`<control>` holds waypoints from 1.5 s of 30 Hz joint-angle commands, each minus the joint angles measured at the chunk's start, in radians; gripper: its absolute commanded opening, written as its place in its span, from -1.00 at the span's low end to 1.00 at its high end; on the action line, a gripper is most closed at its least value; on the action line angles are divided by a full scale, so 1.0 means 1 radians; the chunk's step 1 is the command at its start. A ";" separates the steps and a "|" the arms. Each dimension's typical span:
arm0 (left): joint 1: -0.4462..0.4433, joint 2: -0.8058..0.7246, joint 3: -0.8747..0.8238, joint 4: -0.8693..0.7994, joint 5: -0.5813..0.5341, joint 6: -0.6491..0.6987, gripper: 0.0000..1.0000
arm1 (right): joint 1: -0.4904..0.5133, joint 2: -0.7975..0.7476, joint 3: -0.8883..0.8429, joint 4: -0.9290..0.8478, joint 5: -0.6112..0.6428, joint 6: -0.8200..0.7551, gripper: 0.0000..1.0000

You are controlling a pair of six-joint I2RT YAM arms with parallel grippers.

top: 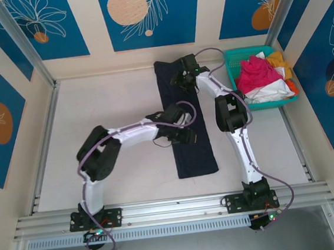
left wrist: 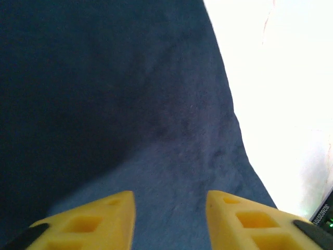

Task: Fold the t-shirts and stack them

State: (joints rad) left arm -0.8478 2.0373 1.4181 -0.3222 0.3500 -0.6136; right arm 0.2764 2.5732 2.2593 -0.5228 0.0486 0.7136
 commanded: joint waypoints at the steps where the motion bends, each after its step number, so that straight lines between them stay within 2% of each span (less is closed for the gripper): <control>1: 0.015 0.073 0.053 -0.077 0.041 0.025 -0.42 | -0.023 -0.005 -0.010 -0.018 -0.015 -0.017 0.03; 5: 0.048 0.060 -0.020 -0.014 0.069 -0.011 -0.42 | -0.025 -0.010 -0.025 -0.023 -0.019 -0.037 0.03; 13: 0.120 -0.062 -0.228 0.021 0.051 -0.017 -0.42 | 0.022 0.000 -0.053 0.005 -0.049 -0.024 0.03; 25: 0.166 -0.203 -0.480 0.068 0.006 -0.041 -0.41 | 0.103 0.103 0.096 -0.027 -0.070 -0.002 0.03; 30: 0.185 -0.225 -0.512 0.091 0.005 -0.041 -0.40 | 0.112 0.138 0.182 -0.051 -0.088 -0.020 0.04; 33: 0.184 -0.240 -0.476 0.075 -0.017 -0.042 -0.39 | 0.109 0.110 0.197 -0.050 -0.109 -0.053 0.13; 37: 0.184 -0.290 -0.421 0.081 -0.037 -0.052 -0.27 | 0.097 -0.004 0.100 0.037 -0.148 -0.153 0.37; 39: 0.183 -0.325 -0.408 0.102 -0.040 -0.057 -0.05 | 0.089 -0.079 0.020 0.091 -0.173 -0.211 0.49; 43: 0.182 -0.423 -0.405 0.136 -0.083 -0.052 0.32 | 0.063 -0.290 -0.252 0.269 -0.258 -0.309 0.66; 45: 0.182 -0.472 -0.415 0.140 -0.114 -0.042 0.42 | 0.053 -0.407 -0.430 0.376 -0.273 -0.343 0.69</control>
State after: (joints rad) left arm -0.6743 1.6527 0.9791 -0.1963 0.2977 -0.6708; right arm 0.3519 2.3512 1.9720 -0.3332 -0.1478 0.4782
